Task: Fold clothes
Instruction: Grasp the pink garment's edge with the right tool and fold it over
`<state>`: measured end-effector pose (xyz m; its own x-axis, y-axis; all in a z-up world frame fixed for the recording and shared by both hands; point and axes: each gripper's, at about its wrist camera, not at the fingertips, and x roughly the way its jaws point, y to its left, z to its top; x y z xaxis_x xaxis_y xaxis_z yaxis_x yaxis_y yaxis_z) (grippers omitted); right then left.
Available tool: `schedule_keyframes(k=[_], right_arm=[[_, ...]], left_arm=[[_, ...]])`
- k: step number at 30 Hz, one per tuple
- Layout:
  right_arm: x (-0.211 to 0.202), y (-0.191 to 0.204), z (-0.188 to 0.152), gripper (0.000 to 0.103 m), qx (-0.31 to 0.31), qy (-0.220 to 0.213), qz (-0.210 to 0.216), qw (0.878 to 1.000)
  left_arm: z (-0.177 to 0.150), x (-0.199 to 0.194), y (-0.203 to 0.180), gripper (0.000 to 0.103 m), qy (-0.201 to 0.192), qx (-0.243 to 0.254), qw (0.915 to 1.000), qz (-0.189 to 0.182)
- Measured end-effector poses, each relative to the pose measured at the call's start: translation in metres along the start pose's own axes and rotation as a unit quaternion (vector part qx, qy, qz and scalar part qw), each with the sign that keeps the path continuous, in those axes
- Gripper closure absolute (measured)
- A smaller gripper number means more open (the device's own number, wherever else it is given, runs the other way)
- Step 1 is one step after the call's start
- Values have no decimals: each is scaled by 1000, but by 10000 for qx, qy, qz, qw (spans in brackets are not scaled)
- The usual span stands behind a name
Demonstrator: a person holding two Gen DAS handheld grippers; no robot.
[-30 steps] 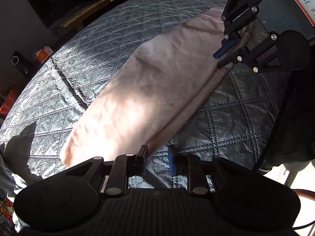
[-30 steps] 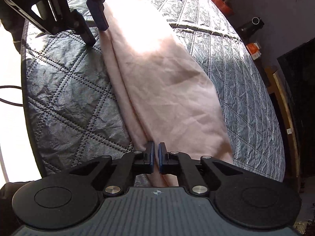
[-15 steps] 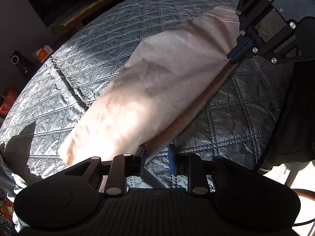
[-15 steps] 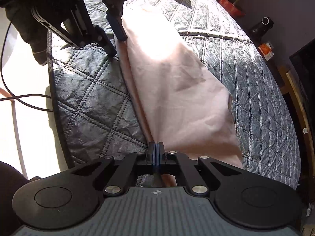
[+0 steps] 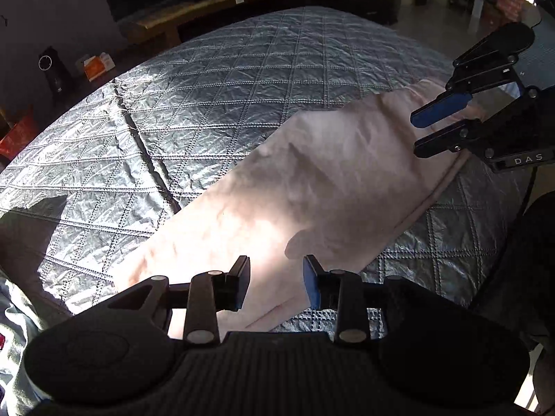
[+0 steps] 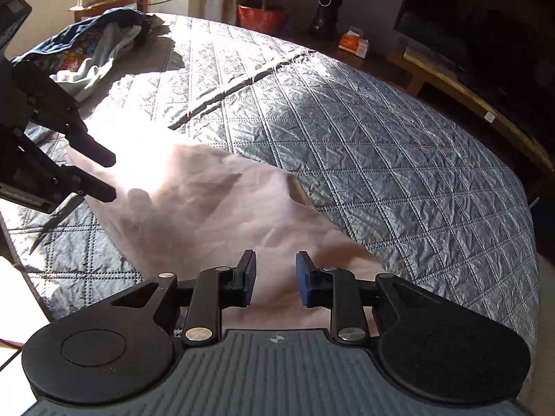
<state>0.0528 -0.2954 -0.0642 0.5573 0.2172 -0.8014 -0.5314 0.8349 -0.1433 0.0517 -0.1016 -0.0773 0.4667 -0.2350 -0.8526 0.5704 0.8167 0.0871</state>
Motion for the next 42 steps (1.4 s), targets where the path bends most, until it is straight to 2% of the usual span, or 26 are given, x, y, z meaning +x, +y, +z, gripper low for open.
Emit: schedule_keyframes(k=[4,8,10,12,15,17,21,23,25,27,28,30,31,32,33,34,35,39,41,42], right_arm=[[28,-8,-16,73,234,574,-205,9979],[18,-18,-33,58,594,963,-126,9935],[3,-29,-38,59,980,779,-71,9921],[-12,-48,-39,59,1587,414,-190,9863],[-15,-85,-39,62,2287,117,-702,9709],[-6,-106,-41,77,2518,132,-960,9629],[16,-145,-49,78,3045,369,-1322,9426],[18,-158,-60,71,3470,346,-1328,9278],[21,-167,-70,68,3908,303,-1039,9141],[29,-170,-72,62,4101,340,-734,9084],[32,-169,-72,56,4090,413,-723,9087],[34,-168,-73,53,4108,420,-747,9077],[35,-168,-74,56,4119,420,-760,9071],[34,-168,-75,75,4154,389,-728,9059],[33,-169,-76,75,4191,356,-692,9046],[31,-168,-77,81,4145,316,-690,9069],[27,-166,-77,90,4086,244,-699,9097],[6,-164,-90,92,4315,-85,-730,8991],[2,-153,-96,91,4175,-82,-877,9044],[2,-145,-99,90,3987,-30,-1027,9113]], left_arm=[[1,15,1,72,255,-132,9994,167],[-5,19,5,56,365,-130,9983,427],[-5,17,10,57,393,-208,9976,524],[-2,13,14,63,256,-311,9970,660],[6,5,19,64,-76,-501,9963,694],[14,6,19,61,-186,-544,9959,695],[27,19,16,61,-153,-585,9961,635],[31,26,17,61,-84,-643,9961,593],[32,33,18,61,-29,-692,9959,575],[33,37,18,61,-10,-702,9959,562],[33,39,17,61,-13,-690,9960,563],[32,41,15,61,2,-679,9961,555],[30,44,16,61,49,-704,9961,535],[29,46,17,59,87,-752,9957,530],[27,47,18,56,61,-855,9948,548],[27,47,21,50,76,-942,9939,572],[26,47,24,48,101,-1056,9929,543],[23,47,31,45,138,-1337,9899,449],[22,46,29,45,126,-1339,9897,498],[22,46,28,44,119,-1360,9893,519]])
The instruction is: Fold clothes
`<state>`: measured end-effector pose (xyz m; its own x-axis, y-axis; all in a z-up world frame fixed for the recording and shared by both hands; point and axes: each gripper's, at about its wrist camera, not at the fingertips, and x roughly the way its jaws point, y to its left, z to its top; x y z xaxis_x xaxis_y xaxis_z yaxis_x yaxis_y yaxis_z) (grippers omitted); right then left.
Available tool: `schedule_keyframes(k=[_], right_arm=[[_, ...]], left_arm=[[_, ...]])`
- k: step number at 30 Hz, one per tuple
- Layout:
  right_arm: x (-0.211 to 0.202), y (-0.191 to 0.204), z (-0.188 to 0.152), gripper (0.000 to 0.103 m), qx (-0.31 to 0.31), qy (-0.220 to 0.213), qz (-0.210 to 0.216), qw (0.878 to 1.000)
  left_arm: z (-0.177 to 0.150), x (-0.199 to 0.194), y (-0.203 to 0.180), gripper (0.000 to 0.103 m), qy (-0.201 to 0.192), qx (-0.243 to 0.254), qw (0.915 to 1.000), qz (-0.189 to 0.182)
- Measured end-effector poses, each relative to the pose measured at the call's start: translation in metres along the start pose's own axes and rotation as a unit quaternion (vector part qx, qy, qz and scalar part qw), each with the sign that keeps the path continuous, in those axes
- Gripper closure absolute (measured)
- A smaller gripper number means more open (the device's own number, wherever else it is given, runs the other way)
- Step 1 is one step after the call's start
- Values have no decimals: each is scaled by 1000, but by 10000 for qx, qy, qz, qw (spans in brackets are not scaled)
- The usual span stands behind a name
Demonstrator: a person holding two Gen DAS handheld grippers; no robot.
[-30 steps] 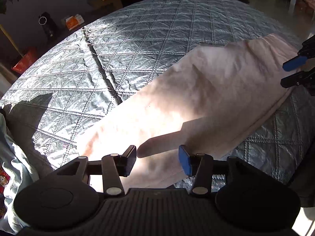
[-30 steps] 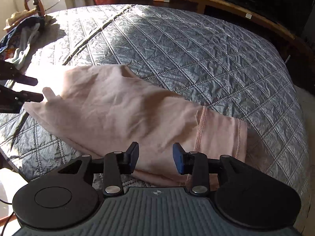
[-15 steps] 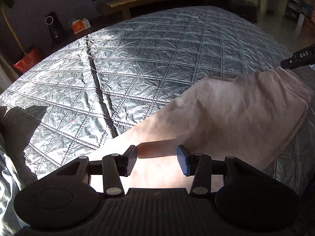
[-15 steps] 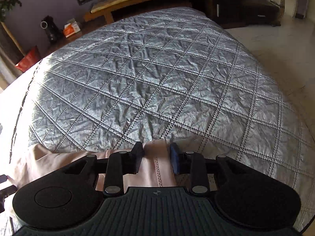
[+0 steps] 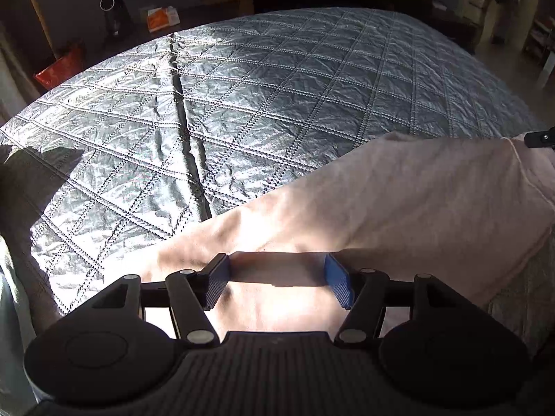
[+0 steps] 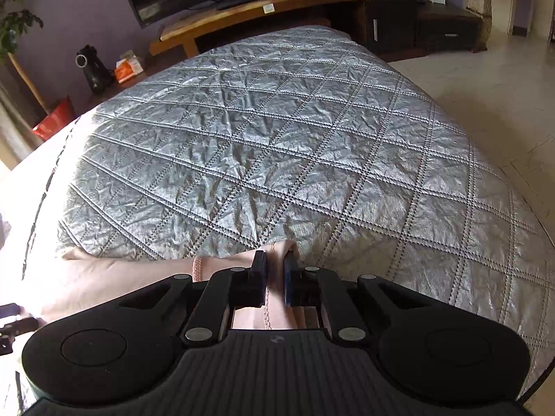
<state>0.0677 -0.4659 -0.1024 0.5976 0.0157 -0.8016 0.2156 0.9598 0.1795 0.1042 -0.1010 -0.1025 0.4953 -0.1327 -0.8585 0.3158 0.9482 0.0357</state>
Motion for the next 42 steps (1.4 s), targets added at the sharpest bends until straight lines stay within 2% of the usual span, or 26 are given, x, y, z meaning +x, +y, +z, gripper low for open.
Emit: schedule_keyframes(k=[2,3,4,5,8,10,12,15,17,20,22,24,26,28,32,34,36,37,42], right_arm=[[-1,1,-11,82,-180,-82,-108,9997],[-1,0,-15,75,-187,-137,-218,9995],[-4,-2,-15,56,-141,-205,-342,9991],[-7,-5,-16,54,-90,-275,-467,9985],[-24,-20,-14,60,351,-445,-545,9969],[-28,-35,-16,61,859,-232,-111,9960],[-31,-44,-23,61,1071,-83,-15,9942],[-31,-56,-38,60,1538,189,366,9872],[-31,-60,-49,60,1814,350,512,9815],[-32,-61,-59,59,1937,391,682,9779],[-33,-63,-59,59,2054,482,741,9747],[-35,-66,-57,56,2260,618,827,9686],[-33,-67,-59,57,2405,726,1097,9617],[-30,-67,-63,56,2572,866,1325,9533],[-22,-84,-73,56,3428,804,1614,9219],[-20,-86,-75,56,3613,809,1671,9138],[-25,-85,-76,59,3499,702,1504,9220],[-30,-84,-77,61,3298,569,1297,9334],[-24,-84,-85,60,3543,616,1574,9197]], left_arm=[[0,0,1,44,-1,-12,10000,-7],[0,0,1,44,-1,-18,10000,-11],[0,0,2,43,-3,-21,10000,-13],[-1,0,2,43,-9,-5,10000,-8],[0,1,1,42,-17,57,10000,14],[1,0,1,43,-25,106,9999,79],[3,-2,-1,48,-76,187,9994,273],[5,-11,-5,54,-450,376,9960,672],[7,-20,-7,54,-686,350,9959,465],[5,-24,-23,54,-805,634,9945,214],[1,-20,-34,53,-700,855,9937,171],[-5,-7,-41,53,-384,1004,9940,215],[-10,-3,-40,46,-389,939,9944,278],[-8,-2,-36,45,-363,855,9955,212],[-5,1,-25,39,-223,489,9985,69],[-6,0,-26,39,-245,543,9982,100],[-7,-1,-29,38,-291,644,9974,163],[-8,-1,-31,37,-319,728,9966,209],[-7,-1,-32,36,-342,784,9960,264]])
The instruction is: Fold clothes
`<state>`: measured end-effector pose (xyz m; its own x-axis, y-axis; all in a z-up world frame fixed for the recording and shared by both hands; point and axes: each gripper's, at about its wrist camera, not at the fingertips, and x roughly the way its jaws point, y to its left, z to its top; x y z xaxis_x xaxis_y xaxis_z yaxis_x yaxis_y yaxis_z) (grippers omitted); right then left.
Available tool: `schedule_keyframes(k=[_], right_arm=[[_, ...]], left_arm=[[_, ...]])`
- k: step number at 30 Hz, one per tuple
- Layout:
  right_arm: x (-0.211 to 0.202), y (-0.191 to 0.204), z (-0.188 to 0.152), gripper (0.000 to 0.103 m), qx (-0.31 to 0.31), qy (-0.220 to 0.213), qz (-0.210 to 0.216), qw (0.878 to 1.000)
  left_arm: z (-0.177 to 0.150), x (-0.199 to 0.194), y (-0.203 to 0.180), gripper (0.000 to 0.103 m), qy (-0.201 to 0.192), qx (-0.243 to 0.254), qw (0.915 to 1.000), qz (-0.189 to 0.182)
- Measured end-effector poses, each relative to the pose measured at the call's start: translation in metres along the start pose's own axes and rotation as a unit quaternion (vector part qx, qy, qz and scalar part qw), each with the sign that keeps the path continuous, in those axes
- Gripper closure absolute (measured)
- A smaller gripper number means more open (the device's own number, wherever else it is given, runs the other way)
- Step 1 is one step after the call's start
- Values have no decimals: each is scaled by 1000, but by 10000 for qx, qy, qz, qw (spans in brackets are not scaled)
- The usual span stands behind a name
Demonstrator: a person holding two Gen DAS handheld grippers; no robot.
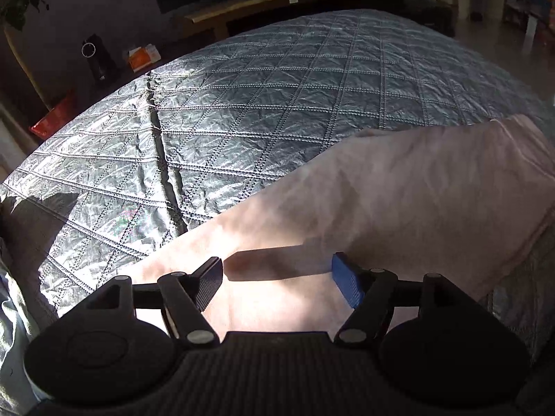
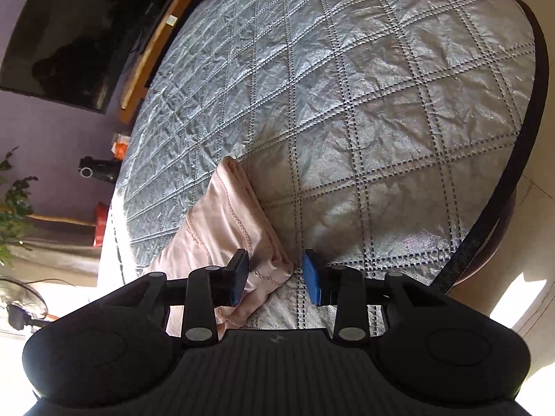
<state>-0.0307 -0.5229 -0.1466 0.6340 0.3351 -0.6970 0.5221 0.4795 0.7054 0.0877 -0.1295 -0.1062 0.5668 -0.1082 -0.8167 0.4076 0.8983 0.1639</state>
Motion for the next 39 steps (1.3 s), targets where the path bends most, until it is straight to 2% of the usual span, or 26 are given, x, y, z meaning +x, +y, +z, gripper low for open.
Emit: schedule_keyframes(k=[3,5,9,12,13,14,17,24,30,35,39], right_arm=[[15,0,0,59,208,364,313,9986],[17,1,-2,61,168,310,328,9988],[23,-18,-6,60,966,38,804,9921],[25,-19,-10,64,1175,-129,825,9896],[27,-15,-10,77,1134,-188,711,9908],[29,-12,-10,84,1064,-250,667,9918],[31,1,-9,89,856,-488,668,9929],[22,41,1,90,-153,-979,809,9918],[20,52,4,91,-468,-1047,606,9916],[-14,54,-11,91,-1244,-1300,517,9823],[-16,64,-9,91,-1512,-1308,334,9792]], left_arm=[[0,0,0,36,-9,4,10000,2],[0,0,-1,36,-31,31,10000,11],[-1,-1,0,36,-23,2,10000,-3],[-2,-2,-1,36,-43,28,10000,23],[-2,-2,-1,36,-50,37,10000,23],[-2,-2,-1,36,-50,36,10000,20],[-2,-2,-1,36,-45,23,10000,11],[-2,-1,0,35,-46,34,10000,-3],[-2,-2,0,35,-32,33,10000,-25],[-2,-3,2,35,-11,36,10000,-47],[-3,-4,1,36,-20,66,10000,-35]])
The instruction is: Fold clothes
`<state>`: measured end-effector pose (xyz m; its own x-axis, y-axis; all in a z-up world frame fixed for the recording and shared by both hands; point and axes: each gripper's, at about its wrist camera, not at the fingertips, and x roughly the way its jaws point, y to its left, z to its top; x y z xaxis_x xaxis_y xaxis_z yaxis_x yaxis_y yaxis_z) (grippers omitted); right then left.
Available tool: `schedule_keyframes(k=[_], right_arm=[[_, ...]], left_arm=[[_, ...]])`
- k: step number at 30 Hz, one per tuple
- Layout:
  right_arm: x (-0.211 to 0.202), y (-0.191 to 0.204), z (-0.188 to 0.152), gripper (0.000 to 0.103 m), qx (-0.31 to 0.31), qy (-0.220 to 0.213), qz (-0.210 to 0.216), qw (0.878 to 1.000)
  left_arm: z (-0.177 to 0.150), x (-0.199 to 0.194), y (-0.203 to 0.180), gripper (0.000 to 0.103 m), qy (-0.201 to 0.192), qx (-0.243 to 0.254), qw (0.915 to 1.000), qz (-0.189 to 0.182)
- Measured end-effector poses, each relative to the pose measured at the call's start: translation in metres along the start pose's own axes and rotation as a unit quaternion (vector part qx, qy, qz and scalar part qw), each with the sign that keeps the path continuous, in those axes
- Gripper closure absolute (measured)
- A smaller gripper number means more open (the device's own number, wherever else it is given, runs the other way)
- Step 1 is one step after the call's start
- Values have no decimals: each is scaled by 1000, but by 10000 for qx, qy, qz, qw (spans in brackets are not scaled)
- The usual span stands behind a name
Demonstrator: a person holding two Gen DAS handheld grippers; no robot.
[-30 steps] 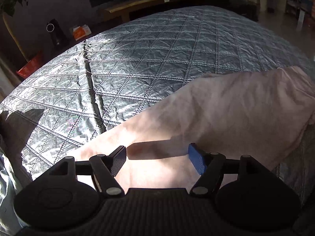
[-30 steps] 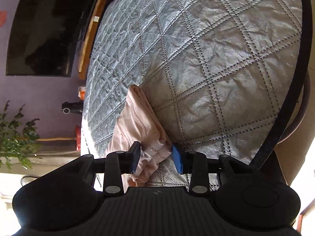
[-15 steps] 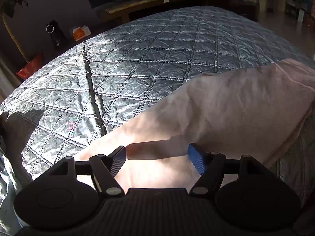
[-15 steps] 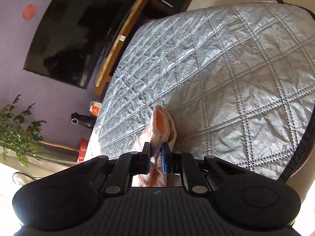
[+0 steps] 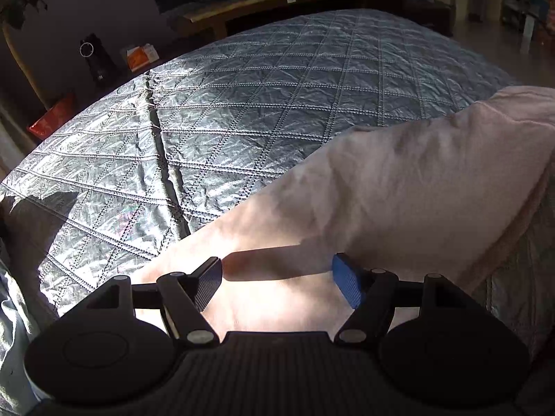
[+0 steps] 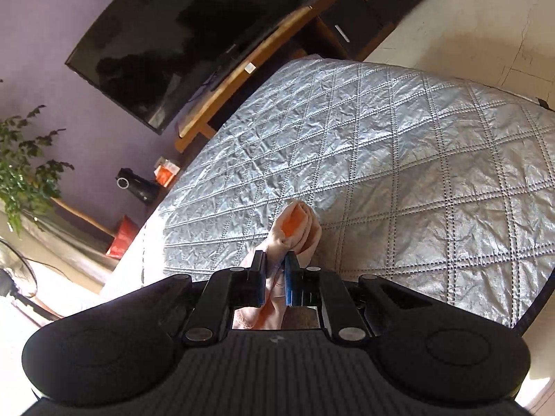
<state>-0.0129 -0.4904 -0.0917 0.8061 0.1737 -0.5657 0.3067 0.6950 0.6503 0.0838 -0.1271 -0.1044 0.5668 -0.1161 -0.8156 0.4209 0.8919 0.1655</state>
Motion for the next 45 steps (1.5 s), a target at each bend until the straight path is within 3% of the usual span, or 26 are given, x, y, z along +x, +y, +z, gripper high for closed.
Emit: schedule_keyframes(k=[4,8,11,14,17,24,26,29,34,39,42,45], right_arm=[[-4,19,2,91,-507,-131,18,9986],[-10,54,7,91,-1192,-222,296,9922],[-12,85,4,91,-1868,-167,596,9804],[-7,121,-7,91,-2708,77,853,9588],[1,156,-28,91,-3592,458,1014,9266],[9,194,-56,91,-4251,804,1323,8918],[13,203,-67,91,-4579,933,1400,8729],[25,215,-91,90,-5086,1363,1565,8356],[53,222,-125,90,-5491,1725,1453,8047],[86,221,-170,87,-6016,2304,1265,7543],[72,227,-160,87,-5739,2412,1533,7674],[56,225,-121,72,-5045,1845,1465,8306]], left_arm=[[-1,-1,-1,36,-13,66,10000,23],[-1,-1,-3,36,-12,140,9999,59],[-5,-5,-15,36,-170,605,9975,324],[-6,-7,-23,43,-227,780,9958,417],[-4,-7,-17,43,-140,631,9974,328],[3,-12,20,48,-27,-357,9994,38],[6,-16,33,48,-32,-763,9970,-151],[8,-18,42,49,-70,-972,9952,-124],[13,-23,64,49,-167,-1409,9899,40],[14,-26,94,49,-173,-1959,9800,304],[12,-25,100,49,-103,-2047,9781,355],[10,-29,103,48,-108,-1976,9792,443]])
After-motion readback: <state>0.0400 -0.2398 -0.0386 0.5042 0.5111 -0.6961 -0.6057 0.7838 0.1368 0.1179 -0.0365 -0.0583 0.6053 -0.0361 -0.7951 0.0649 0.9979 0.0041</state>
